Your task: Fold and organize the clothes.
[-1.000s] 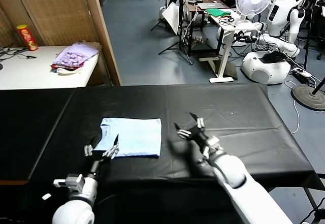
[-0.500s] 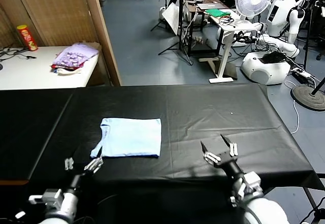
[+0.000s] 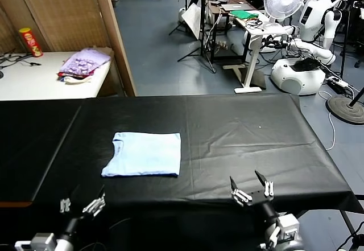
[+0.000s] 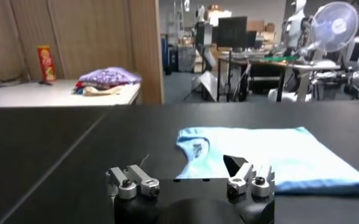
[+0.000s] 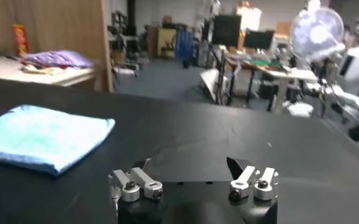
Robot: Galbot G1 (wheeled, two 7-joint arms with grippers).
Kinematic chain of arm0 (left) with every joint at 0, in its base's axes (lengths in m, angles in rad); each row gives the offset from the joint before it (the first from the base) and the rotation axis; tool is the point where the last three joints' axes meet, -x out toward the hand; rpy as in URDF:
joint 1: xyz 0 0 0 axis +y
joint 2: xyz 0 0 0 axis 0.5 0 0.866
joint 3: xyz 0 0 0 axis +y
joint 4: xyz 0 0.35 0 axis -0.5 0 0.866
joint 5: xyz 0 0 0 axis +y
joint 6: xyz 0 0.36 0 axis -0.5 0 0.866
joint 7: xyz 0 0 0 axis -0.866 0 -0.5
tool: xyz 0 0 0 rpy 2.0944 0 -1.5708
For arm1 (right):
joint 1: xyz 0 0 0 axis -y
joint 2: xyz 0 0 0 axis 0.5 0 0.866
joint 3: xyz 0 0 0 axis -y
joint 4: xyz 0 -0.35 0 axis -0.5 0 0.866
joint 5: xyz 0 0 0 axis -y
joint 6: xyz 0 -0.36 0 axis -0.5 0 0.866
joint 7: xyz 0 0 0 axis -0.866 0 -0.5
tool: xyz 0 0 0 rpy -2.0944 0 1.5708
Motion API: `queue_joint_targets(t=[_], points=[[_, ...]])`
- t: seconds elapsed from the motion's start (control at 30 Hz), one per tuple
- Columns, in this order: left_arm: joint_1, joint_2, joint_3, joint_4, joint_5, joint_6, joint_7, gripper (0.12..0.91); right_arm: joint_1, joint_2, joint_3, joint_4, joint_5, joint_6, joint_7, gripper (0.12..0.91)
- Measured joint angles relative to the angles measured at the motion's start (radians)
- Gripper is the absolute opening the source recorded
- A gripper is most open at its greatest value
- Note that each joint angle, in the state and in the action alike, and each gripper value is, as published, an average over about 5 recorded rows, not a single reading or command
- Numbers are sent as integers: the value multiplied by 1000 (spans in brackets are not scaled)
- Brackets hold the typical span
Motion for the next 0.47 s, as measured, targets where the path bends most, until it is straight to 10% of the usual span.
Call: queue_joint_targets(t=[0.47], points=[[76,8,-36,-33,3,45,7,798,-68,22,-5,38,28,-45,49,798]])
